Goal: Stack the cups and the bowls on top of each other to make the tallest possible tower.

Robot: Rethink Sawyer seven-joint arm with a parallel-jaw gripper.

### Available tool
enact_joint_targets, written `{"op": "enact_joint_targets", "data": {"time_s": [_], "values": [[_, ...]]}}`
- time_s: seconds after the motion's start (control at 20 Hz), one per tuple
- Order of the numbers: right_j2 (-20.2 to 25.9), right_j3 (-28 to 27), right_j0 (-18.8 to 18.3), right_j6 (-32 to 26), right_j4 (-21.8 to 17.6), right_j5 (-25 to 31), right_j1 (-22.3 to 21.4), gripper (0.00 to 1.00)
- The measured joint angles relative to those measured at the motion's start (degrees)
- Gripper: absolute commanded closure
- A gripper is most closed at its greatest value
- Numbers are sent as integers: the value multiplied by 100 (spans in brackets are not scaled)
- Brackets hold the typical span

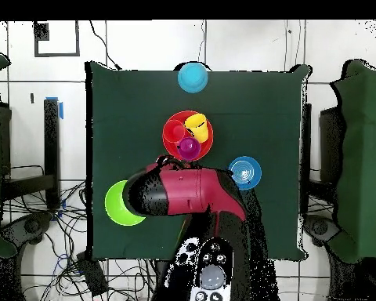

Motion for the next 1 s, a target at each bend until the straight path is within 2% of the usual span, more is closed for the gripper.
{"op": "enact_joint_targets", "data": {"time_s": [0.2,0.25,1.0], "values": [[-37,0,68,0,14,0,0,100],[-95,1,104,0,37,0,-1,0],[-199,2,138,0,80,-4,29,0]]}}
